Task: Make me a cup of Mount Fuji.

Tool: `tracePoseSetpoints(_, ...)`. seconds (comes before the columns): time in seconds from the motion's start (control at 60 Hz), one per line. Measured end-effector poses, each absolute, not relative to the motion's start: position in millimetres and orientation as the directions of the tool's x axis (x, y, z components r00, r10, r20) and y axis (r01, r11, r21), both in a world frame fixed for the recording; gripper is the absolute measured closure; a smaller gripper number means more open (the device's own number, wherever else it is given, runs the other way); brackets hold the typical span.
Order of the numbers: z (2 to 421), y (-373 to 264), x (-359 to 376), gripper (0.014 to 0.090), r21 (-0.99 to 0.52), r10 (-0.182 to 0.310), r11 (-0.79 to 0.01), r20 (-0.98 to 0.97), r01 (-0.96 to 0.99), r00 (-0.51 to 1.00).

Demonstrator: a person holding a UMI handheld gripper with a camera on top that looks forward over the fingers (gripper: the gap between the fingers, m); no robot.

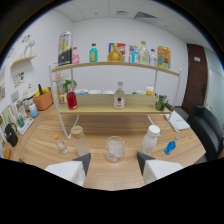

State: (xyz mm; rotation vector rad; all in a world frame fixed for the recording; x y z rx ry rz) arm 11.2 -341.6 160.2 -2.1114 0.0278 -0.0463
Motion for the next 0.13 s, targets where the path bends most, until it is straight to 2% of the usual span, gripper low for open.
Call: tracePoseSetpoints(0.133, 158.9, -339.6, 11.3, 0.0183, -0.854, -0.034, -0.520, 0.037, 0.014, 0.999)
